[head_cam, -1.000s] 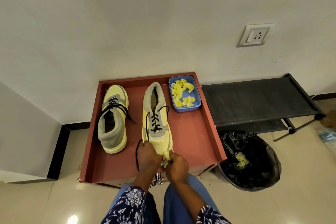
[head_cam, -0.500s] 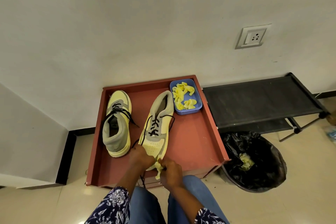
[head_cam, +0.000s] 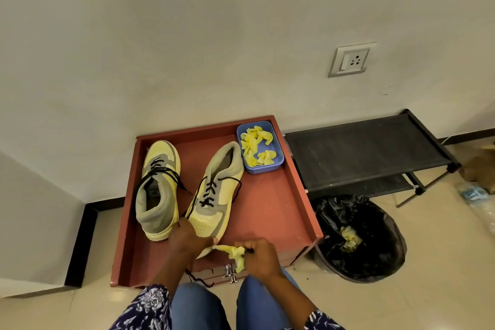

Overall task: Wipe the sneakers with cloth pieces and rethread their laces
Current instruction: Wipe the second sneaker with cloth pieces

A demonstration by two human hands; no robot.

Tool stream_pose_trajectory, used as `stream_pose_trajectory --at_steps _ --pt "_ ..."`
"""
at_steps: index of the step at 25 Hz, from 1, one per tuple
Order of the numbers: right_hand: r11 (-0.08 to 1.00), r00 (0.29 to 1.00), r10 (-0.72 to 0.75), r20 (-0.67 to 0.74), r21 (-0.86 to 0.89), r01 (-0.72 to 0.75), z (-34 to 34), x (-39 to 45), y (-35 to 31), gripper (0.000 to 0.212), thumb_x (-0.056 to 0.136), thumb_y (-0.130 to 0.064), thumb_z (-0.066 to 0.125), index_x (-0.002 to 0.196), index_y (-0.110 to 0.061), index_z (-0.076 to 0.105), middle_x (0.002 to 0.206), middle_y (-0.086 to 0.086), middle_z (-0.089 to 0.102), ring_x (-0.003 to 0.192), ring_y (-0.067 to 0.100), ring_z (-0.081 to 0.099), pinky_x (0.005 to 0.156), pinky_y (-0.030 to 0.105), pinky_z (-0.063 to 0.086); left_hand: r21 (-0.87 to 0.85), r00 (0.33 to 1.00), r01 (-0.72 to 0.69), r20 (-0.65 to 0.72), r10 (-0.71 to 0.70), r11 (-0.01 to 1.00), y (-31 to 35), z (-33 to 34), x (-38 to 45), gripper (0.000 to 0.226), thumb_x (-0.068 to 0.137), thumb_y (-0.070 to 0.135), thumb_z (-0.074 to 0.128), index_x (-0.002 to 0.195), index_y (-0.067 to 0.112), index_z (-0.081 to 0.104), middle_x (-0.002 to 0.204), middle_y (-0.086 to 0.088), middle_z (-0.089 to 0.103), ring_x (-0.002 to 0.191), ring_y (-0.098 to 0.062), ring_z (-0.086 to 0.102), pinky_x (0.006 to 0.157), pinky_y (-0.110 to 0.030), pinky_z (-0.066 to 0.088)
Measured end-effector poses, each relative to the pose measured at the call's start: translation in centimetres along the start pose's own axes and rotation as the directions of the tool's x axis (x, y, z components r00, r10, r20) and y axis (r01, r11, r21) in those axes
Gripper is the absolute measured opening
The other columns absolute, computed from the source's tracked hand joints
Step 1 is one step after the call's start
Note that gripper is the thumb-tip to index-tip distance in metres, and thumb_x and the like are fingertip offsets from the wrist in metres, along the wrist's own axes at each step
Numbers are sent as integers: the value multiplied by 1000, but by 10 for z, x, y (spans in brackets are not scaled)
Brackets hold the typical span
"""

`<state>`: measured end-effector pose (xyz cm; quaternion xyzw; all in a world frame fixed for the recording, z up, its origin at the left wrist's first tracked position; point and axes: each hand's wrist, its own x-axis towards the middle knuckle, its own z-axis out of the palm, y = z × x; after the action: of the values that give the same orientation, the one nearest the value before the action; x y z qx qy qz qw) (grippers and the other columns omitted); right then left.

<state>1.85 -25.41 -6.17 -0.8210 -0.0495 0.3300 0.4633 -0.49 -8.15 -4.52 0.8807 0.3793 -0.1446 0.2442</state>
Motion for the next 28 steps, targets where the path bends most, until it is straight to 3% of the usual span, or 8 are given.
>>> stream_pose_trajectory --at_steps 3,9,11,13,15,19,23,28 --pt "989 995 65 -70 137 -55 -9 3 -4 25 77 0 64 100 -7 72 92 1 69 88 9 60 69 12 48 23 999 -27 28 27 999 -10 -8 2 90 64 44 80 127 -2 34 130 -19 48 119 -32 47 90 -34 41" --pt "946 958 191 -215 302 -121 -27 8 9 25 79 2 59 81 -18 75 79 6 74 77 25 69 71 38 59 93 996 -83 53 78 992 -17 -12 2 84 66 45 78 125 2 37 129 -14 51 116 -29 49 89 -32 42" --pt "932 945 210 -252 342 -116 -33 6 8 23 82 2 57 84 -13 74 76 6 73 71 23 69 66 33 59 118 994 -105 53 99 987 -18 -13 1 83 67 46 77 126 3 36 130 -14 49 117 -28 49 89 -31 41" --pt "927 933 207 -294 363 -91 -42 3 -1 21 85 1 53 86 -11 71 74 2 70 62 13 63 51 14 50 120 992 -120 59 114 986 -21 -14 -1 82 67 46 77 125 4 37 130 -13 49 115 -26 49 88 -30 41" --pt "940 912 179 -368 337 -49 -54 4 -13 22 87 1 50 85 -12 67 68 -2 63 57 7 54 41 8 39 119 990 -128 70 120 985 -25 -16 -3 81 67 45 77 125 6 37 129 -12 48 115 -25 49 87 -29 42" --pt "985 868 121 -481 167 -45 -66 20 -36 17 88 -3 48 78 -9 61 64 -1 53 60 16 49 45 19 30 106 984 -172 61 167 979 -42 -22 -6 88 64 48 77 133 10 36 131 -7 50 117 -21 49 90 -27 43" --pt "985 857 127 -499 167 -48 -60 39 -49 24 82 -2 49 60 -10 51 59 3 51 63 24 51 55 25 34 107 977 -204 93 194 973 -51 -30 -8 89 64 48 76 135 13 35 130 -4 50 115 -18 48 89 -25 43" --pt "993 874 100 -476 106 -56 -51 48 -49 39 80 0 51 47 -17 38 50 -3 41 63 24 46 55 26 29 119 967 -235 125 220 965 -63 -34 -12 88 65 45 75 137 17 32 128 -1 50 113 -16 47 87 -21 43"
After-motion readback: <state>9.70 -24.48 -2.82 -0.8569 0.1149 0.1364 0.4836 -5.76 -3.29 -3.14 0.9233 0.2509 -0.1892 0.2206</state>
